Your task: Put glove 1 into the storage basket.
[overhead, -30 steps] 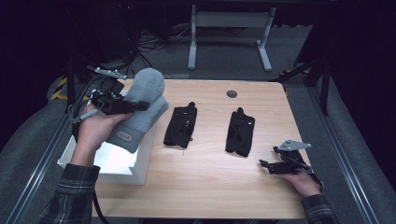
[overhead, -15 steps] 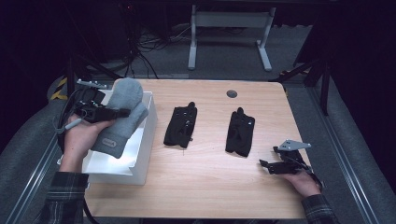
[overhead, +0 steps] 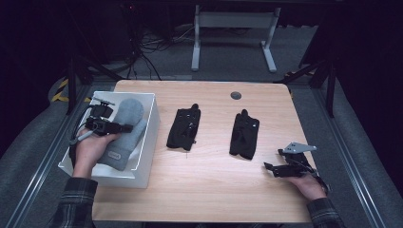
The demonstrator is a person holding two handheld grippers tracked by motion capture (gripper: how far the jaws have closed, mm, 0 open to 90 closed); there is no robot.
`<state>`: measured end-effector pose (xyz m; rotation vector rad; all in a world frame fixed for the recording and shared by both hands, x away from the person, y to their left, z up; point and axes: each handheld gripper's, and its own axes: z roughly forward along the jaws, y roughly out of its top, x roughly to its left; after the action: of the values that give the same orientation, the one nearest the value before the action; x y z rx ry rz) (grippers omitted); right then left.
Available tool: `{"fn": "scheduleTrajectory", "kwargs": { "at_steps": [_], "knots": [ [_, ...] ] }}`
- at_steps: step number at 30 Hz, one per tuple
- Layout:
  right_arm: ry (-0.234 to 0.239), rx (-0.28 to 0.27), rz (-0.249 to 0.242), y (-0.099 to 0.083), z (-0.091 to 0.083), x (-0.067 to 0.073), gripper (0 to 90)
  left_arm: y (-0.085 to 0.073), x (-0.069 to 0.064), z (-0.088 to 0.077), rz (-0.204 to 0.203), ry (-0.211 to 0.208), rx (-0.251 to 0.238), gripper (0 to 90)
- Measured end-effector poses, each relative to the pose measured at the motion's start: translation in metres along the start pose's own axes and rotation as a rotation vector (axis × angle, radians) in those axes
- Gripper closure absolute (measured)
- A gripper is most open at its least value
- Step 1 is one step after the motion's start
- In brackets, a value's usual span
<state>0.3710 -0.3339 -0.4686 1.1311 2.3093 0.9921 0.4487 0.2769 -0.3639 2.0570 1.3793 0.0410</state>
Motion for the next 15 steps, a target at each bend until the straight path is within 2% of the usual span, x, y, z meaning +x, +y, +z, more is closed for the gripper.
{"fn": "scheduleTrajectory", "kwargs": {
  "at_steps": [4, 9, 15],
  "knots": [
    [0.000, 0.000, 0.000, 0.000, 0.000, 0.000, 14.9, -0.006, 0.010, 0.019, -0.033, 0.000, 0.028, 69.5],
    [0.000, 0.000, 0.000, 0.000, 0.000, 0.000, 14.9, -0.012, 0.027, 0.040, -0.066, 0.042, 0.066, 68.8],
    [0.000, 0.000, 0.001, 0.000, 0.000, 0.000, 15.0, -0.017, 0.039, 0.053, -0.087, 0.068, 0.079, 65.0]
  ]
}}
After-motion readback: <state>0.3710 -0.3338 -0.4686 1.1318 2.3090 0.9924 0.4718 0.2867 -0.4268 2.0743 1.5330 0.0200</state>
